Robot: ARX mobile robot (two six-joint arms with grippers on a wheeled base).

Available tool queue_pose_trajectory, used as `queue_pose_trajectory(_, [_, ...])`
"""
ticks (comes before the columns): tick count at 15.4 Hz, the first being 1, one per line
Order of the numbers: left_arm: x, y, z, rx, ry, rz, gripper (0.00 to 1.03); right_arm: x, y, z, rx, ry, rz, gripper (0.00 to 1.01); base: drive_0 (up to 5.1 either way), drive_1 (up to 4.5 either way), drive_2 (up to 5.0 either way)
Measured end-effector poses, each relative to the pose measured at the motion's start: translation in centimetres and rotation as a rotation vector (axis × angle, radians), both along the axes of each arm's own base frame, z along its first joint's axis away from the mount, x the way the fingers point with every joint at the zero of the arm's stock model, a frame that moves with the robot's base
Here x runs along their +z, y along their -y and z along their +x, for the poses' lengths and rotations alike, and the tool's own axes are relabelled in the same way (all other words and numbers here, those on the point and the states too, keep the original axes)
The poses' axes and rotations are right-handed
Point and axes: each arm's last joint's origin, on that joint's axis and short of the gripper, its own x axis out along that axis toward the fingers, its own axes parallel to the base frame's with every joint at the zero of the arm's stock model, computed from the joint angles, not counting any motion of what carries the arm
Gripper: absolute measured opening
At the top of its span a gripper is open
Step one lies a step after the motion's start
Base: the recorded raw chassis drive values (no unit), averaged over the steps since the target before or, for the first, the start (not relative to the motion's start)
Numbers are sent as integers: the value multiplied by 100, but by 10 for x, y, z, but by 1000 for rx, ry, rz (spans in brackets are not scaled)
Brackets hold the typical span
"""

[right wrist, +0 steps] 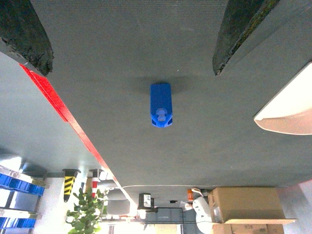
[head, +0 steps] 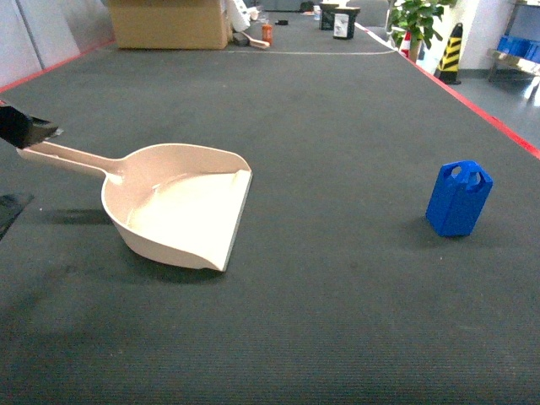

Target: Place part in tray to right shelf

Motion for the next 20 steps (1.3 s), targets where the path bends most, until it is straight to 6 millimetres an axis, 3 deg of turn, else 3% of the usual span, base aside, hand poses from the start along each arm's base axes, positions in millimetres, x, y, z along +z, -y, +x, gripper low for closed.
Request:
queue_pose_trajectory(6, [-25, -11, 59, 59, -65, -37, 98, 0, 0, 0, 0, 0, 0, 98, 0, 0, 0])
queue_pose_trajectory(10, [-18, -31, 96, 111, -20, -81, 98, 0, 0, 0, 0, 0, 0, 98, 0, 0, 0])
queue_pose_trajectory(13, [-35, -35, 120, 107, -74, -98, 98, 0, 0, 0, 0, 0, 0, 98, 0, 0, 0])
queue_pose_trajectory(14, [-40, -34, 122, 85, -69, -101, 92, 0, 0, 0, 0, 0, 0, 98, 0, 0, 0])
queue_pose_trajectory(20, [-38, -33, 121, 29, 6, -157, 19, 0, 0, 0, 0, 0, 0, 98, 0, 0, 0])
